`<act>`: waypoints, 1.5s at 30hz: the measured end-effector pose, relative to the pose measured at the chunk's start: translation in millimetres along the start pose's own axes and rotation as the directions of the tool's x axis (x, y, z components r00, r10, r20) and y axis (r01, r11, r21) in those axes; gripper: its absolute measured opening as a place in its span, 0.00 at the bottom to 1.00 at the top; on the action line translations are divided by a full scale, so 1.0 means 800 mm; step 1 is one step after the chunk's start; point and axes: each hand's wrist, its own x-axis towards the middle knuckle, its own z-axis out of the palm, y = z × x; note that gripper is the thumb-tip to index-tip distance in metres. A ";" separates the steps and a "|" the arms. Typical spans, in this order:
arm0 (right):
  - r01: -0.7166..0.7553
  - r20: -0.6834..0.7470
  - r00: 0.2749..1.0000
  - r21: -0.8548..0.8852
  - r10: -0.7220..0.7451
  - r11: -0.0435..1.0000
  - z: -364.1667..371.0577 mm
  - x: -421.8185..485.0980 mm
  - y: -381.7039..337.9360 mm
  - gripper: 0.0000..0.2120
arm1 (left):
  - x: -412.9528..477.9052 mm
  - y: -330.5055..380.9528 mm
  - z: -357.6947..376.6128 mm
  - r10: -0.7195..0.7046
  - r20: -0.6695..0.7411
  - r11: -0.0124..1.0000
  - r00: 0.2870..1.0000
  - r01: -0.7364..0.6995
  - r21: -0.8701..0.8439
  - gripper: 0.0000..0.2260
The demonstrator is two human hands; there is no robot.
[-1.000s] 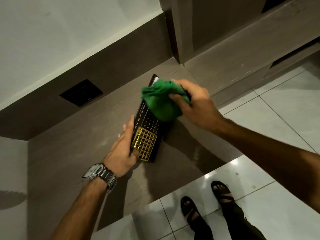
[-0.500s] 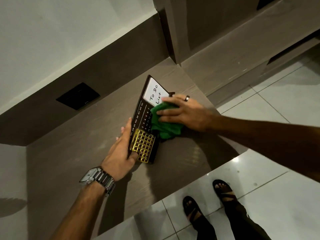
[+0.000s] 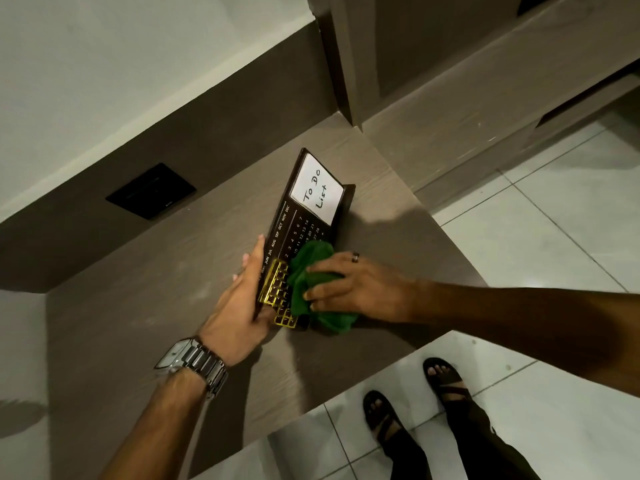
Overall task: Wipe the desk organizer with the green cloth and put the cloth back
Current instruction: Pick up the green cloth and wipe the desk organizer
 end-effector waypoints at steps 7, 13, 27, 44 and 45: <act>-0.314 -0.088 0.948 -0.131 0.304 0.940 -0.071 0.005 0.096 0.15 | 0.003 -0.002 0.000 0.022 -0.003 1.000 1.000 -0.022 -0.011 0.48; -0.499 -0.129 0.866 -0.165 0.483 0.850 -0.079 0.019 0.100 0.12 | 0.003 0.001 0.001 0.016 -0.004 0.999 1.000 -0.016 -0.035 0.48; -0.221 0.021 0.975 0.245 0.223 0.944 -0.034 0.003 -0.071 0.29 | 0.002 -0.002 -0.002 -0.039 0.039 0.996 0.999 0.042 -0.084 0.53; -0.821 -0.328 0.410 0.274 0.851 0.501 -0.145 -0.082 0.189 0.20 | 0.134 0.127 0.095 0.310 -0.228 0.897 0.923 -0.204 0.393 0.38; -0.823 -0.341 0.434 0.226 0.834 0.521 -0.137 -0.081 0.198 0.21 | 0.145 0.123 0.112 0.299 -0.193 0.881 0.934 -0.193 0.431 0.38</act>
